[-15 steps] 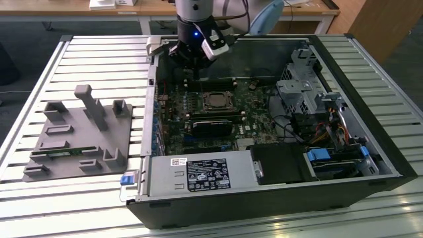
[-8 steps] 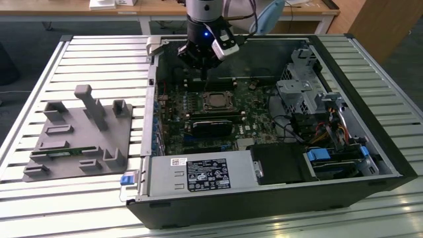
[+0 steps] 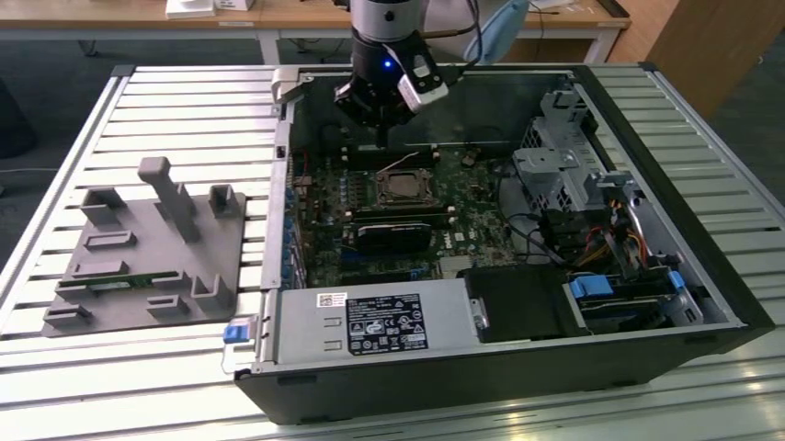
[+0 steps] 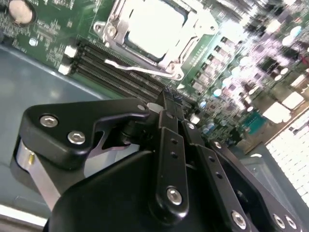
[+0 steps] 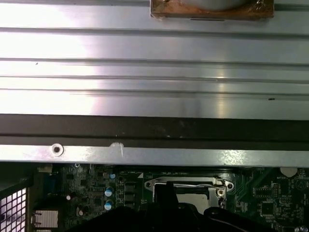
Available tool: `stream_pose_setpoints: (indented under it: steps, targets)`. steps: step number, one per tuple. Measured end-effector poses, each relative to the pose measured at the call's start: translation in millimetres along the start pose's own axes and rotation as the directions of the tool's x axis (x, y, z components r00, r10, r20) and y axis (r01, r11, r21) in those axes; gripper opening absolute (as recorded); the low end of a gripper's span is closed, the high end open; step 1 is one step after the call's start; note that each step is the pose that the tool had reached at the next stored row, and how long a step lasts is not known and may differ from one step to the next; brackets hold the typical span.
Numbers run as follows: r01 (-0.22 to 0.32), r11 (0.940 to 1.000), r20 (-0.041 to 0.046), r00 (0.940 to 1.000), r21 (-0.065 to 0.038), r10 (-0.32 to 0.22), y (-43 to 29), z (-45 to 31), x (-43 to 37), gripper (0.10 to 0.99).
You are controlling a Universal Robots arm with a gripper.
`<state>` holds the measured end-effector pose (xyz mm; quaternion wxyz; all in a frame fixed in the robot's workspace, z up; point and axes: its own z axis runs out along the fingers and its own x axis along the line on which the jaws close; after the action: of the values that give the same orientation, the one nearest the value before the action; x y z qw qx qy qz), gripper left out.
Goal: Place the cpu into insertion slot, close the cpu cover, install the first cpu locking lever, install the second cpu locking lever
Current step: 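Install the first cpu locking lever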
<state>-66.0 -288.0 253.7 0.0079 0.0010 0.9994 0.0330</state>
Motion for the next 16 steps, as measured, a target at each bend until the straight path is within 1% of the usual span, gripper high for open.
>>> stream_pose_setpoints:
  steps: [1,2,5,7,10,12,16]
  targets:
    - [0.0,1.0,-0.0001,1.0,-0.008,0.0,-0.2,0.3,-0.2,0.106]
    - [0.0,0.9999,0.0,1.0,-0.012,0.0,-0.3,0.9,-0.4,0.106]
    - [0.0,0.9999,-0.0001,1.0,-0.017,0.0,-0.6,3.4,-4.0,0.106]
    - [0.0,0.9998,-0.0002,1.0,-0.018,0.0,-0.8,5.6,-9.7,0.106]
    - [0.0,0.9998,-0.0001,1.0,-0.018,0.0,-1.0,8.4,-15.7,0.106]
    - [0.0,0.9998,-0.0002,1.0,-0.018,0.0,-1.2,11.5,-17.6,0.106]
    - [0.0,0.9998,-0.0001,1.0,-0.018,0.0,-2.0,18.1,-18.6,0.106]
